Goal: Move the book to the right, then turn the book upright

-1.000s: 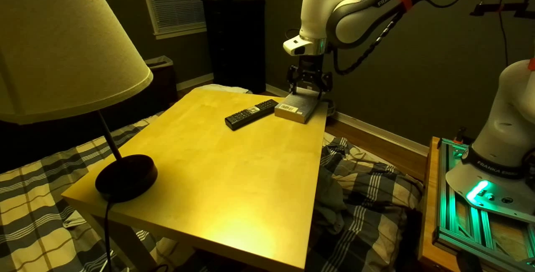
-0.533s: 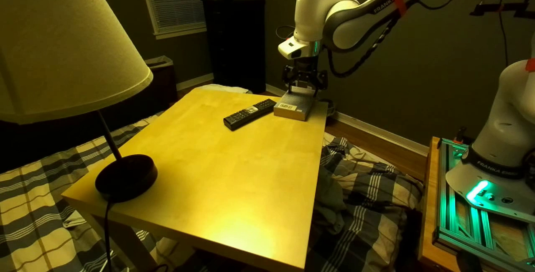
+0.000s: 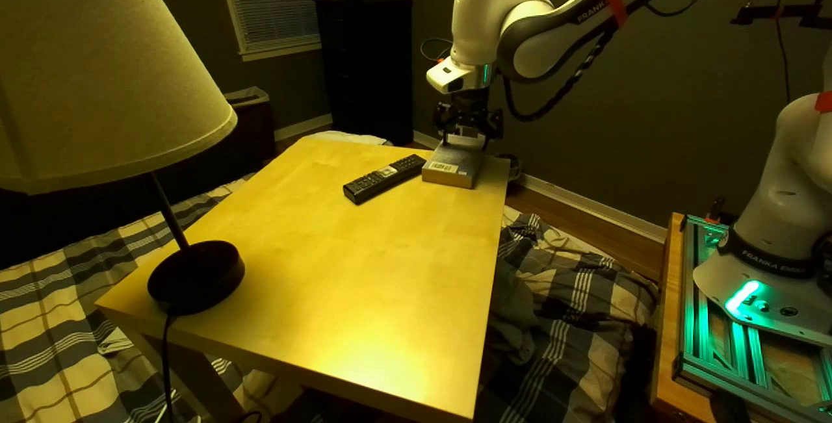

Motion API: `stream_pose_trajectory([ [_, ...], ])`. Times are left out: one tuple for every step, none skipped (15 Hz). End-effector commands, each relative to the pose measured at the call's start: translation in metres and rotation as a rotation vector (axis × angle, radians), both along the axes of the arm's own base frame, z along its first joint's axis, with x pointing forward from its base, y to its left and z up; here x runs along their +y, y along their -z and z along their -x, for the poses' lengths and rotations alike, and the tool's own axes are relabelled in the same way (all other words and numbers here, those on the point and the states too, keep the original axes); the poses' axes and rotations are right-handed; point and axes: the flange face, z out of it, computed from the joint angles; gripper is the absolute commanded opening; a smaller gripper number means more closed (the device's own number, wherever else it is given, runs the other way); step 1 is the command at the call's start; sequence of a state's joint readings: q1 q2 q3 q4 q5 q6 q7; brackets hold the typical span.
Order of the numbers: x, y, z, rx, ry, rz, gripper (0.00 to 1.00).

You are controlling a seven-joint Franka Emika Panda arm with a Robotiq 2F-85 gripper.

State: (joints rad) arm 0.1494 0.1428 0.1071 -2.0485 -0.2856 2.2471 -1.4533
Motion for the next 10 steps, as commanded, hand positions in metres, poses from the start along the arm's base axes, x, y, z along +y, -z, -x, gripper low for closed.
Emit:
stream_pose_trajectory([
  [0.007, -0.017, -0.001, 0.018, -0.007, 0.014, 1.00],
  [0.010, -0.029, 0.000, 0.013, -0.008, 0.013, 1.00],
  [0.012, -0.042, 0.001, 0.013, 0.002, 0.002, 1.00],
  [0.014, -0.054, 0.005, 0.034, 0.062, -0.019, 1.00],
  [0.013, -0.066, 0.008, 0.057, 0.123, -0.029, 1.00],
  [0.013, -0.078, 0.012, 0.072, 0.183, -0.051, 1.00],
  [0.013, -0.090, 0.020, 0.095, 0.228, -0.073, 1.00],
  [0.014, -0.099, 0.027, 0.116, 0.278, -0.089, 1.00],
  [0.013, -0.108, 0.035, 0.135, 0.320, -0.123, 1.00],
  [0.011, -0.117, 0.043, 0.145, 0.369, -0.149, 1.00],
])
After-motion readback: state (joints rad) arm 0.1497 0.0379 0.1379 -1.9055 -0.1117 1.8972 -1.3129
